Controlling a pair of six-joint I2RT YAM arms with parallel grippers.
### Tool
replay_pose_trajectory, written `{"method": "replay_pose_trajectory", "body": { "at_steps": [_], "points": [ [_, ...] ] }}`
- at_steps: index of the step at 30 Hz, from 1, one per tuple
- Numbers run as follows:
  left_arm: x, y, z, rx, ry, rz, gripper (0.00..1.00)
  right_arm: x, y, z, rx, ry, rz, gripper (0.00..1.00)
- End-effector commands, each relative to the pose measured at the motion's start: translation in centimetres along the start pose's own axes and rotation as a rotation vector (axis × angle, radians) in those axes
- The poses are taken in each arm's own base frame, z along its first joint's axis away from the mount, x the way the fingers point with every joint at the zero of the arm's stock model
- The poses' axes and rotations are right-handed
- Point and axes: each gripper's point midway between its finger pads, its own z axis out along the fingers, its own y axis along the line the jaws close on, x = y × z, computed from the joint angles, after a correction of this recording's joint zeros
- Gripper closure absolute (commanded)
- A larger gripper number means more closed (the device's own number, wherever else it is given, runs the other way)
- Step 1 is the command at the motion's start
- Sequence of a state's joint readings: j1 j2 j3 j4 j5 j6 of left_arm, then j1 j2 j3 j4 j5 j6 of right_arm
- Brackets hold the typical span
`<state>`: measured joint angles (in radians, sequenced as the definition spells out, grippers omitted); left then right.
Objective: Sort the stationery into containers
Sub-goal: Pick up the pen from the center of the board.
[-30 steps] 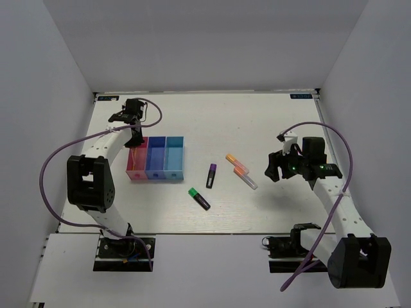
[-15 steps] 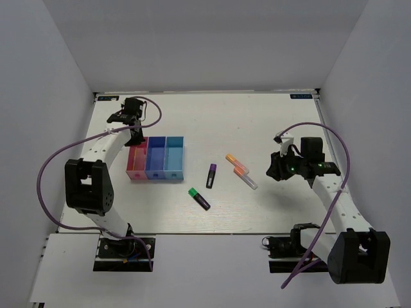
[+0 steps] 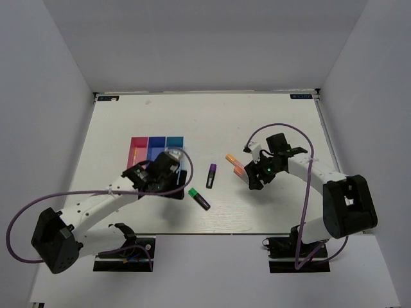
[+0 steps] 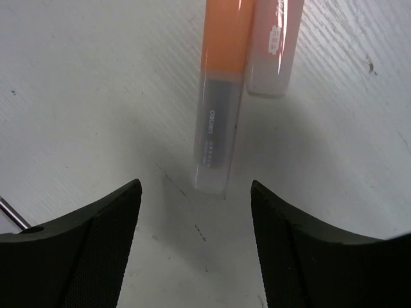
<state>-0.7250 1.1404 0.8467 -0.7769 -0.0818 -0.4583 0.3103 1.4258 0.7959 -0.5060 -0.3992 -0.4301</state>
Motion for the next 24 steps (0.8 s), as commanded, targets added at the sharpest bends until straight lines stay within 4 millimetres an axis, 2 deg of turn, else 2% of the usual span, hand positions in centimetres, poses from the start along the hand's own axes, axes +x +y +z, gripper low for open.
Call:
{"method": "replay_pose_trajectory", "body": {
  "at_steps": [1, 2, 4, 10, 12, 13, 14, 17, 18, 20, 21, 22, 24],
  "points": [
    [3.2, -0.3, -0.1, 0.014, 0.0, -0.07, 0.21, -2.1, -0.9, 0.7, 0.058, 0.003, -0.072, 0.28],
    [4.3, -0.3, 0.3, 0.009, 0.013, -0.054, 0.2, -2.4, -1.1, 0.9, 0.074, 0.009, -0.084, 0.28],
    [5.1, 0.3, 0.3, -0.015, -0.009, -0.062, 0.2, -2.7, -1.5, 1.8, 0.095, 0.029, -0.104, 0.3],
    [5.8, 1.1, -0.3, -0.051, -0.034, -0.053, 0.2, -2.4, -2.0, 3.7, 0.139, 0.086, -0.143, 0.34],
    [5.9, 1.2, -0.4, -0.049, -0.042, -0.058, 0.2, -1.8, -1.9, 4.2, 0.141, 0.115, -0.153, 0.4],
    [6.0, 1.3, -0.4, -0.046, -0.044, -0.062, 0.2, -1.7, -1.9, 4.2, 0.141, 0.117, -0.155, 0.44],
    [5.9, 1.3, -0.4, -0.043, -0.051, -0.071, 0.2, -1.4, -1.8, 4.2, 0.136, 0.125, -0.152, 0.56],
    [6.1, 1.4, -0.5, -0.044, -0.052, -0.073, 0.2, -0.9, -1.2, 4.0, 0.109, 0.134, -0.15, 0.8],
    [5.9, 1.4, -0.5, -0.046, -0.059, -0.075, 0.2, -1.0, -0.6, 4.0, 0.075, 0.131, -0.15, 0.91],
    [5.9, 1.5, -0.8, -0.044, -0.063, -0.084, 0.2, -1.3, 0.3, 3.3, 0.044, 0.128, -0.167, 0.98],
    [5.8, 1.4, -0.9, -0.043, -0.069, -0.085, 0.2, -0.5, 1.3, 2.8, -0.001, 0.152, -0.155, 1.0],
    [5.7, 1.3, -1.2, -0.034, -0.077, -0.088, 0.2, -2.0, 2.1, 2.1, -0.031, 0.109, -0.193, 1.0],
    [5.2, 1.2, -2.0, -0.021, -0.096, -0.098, 0.2, -3.4, 3.6, 1.0, -0.087, 0.066, -0.229, 1.0]
  ]
}}
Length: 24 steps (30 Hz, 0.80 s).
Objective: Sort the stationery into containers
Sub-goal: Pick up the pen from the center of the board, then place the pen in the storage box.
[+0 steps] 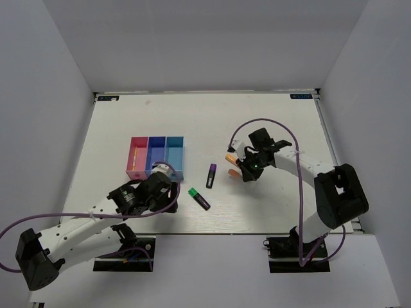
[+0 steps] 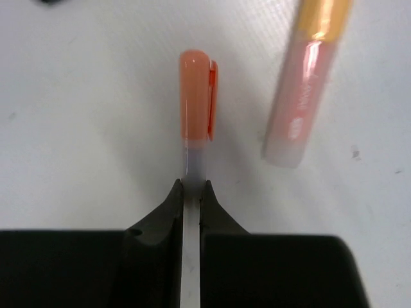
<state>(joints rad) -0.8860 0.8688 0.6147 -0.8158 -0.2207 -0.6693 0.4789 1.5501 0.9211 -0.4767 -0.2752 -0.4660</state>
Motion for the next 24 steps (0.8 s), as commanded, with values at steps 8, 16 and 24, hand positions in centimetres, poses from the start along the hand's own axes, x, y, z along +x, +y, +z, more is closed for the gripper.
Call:
{"method": "replay_pose_trajectory", "body": {
  "at_steps": [8, 16, 24],
  "points": [
    [-3.4, 0.5, -5.7, 0.017, -0.15, -0.06, 0.2, -7.8, 5.0, -5.7, -0.232, -0.069, -0.127, 1.0],
    [-3.9, 1.7, -7.4, -0.011, -0.193, -0.098, 0.2, -17.4, 6.9, -5.9, -0.31, -0.196, -0.098, 1.0],
    [-4.6, 2.9, -8.5, -0.066, -0.226, -0.117, 0.2, -27.8, 10.3, -1.8, -0.412, -0.273, 0.094, 1.0]
  ]
}}
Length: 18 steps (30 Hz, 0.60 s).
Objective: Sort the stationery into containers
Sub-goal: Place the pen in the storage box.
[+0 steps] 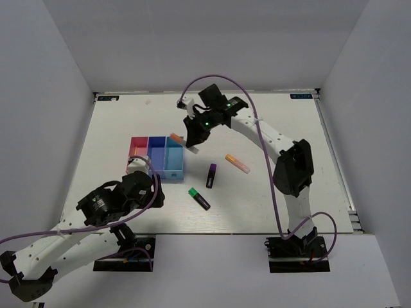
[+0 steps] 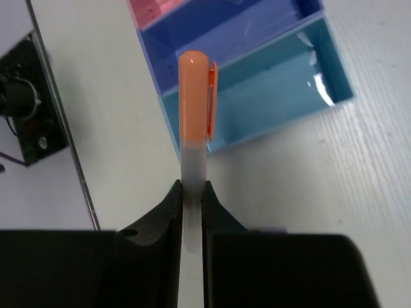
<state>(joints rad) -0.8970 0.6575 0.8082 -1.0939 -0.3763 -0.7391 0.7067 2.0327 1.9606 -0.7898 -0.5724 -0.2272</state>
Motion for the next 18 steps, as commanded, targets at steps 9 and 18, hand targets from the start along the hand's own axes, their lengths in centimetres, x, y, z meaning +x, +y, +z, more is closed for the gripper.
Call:
{"method": "replay_pose_trajectory", "body": {
  "at_steps": [9, 18],
  "points": [
    [-1.8, 1.4, -1.3, -0.06, -0.078, -0.032, 0.2, -7.0, 2.1, 7.3, -0.07, -0.229, 0.362, 1.0],
    [-2.0, 1.5, -1.6, -0.076, -0.077, -0.057, 0.2, -6.9, 1.1, 12.0, -0.059, -0.267, 0.598, 1.0]
  ]
}}
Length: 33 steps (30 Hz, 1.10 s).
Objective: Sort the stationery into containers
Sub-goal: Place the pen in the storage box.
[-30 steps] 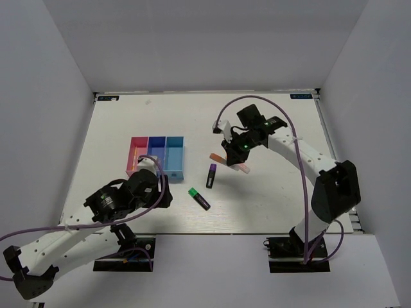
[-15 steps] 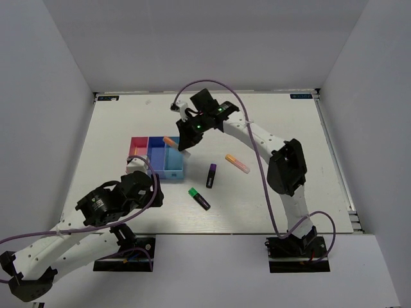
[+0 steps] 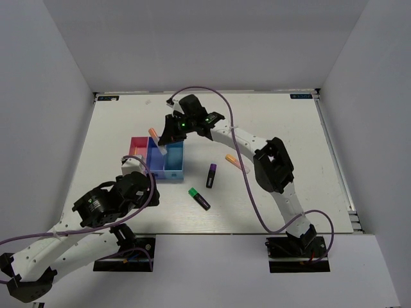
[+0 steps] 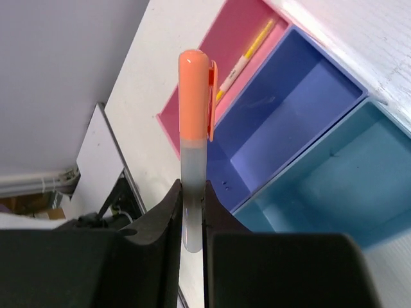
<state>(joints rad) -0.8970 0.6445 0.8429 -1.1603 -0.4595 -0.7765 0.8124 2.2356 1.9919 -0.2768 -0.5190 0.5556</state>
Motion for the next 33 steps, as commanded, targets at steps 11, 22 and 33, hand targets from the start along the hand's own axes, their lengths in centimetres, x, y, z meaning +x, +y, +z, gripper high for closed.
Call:
{"method": "replay_pose_trajectory", "body": {
  "at_steps": [11, 22, 33],
  "points": [
    [-0.7, 0.5, -0.6, -0.022, -0.031, -0.041, 0.2, 1.1, -1.8, 3.8, 0.098, -0.037, 0.069, 1.0],
    [-0.4, 0.7, -0.6, -0.023, -0.023, -0.038, 0.2, 2.2, -2.1, 3.6, 0.114, -0.015, 0.061, 0.64],
    [-0.3, -0.2, -0.2, 0.012, -0.011, -0.016, 0.56, -1.0, 2.1, -2.8, 0.095, -0.062, -0.24, 0.88]
  ]
}}
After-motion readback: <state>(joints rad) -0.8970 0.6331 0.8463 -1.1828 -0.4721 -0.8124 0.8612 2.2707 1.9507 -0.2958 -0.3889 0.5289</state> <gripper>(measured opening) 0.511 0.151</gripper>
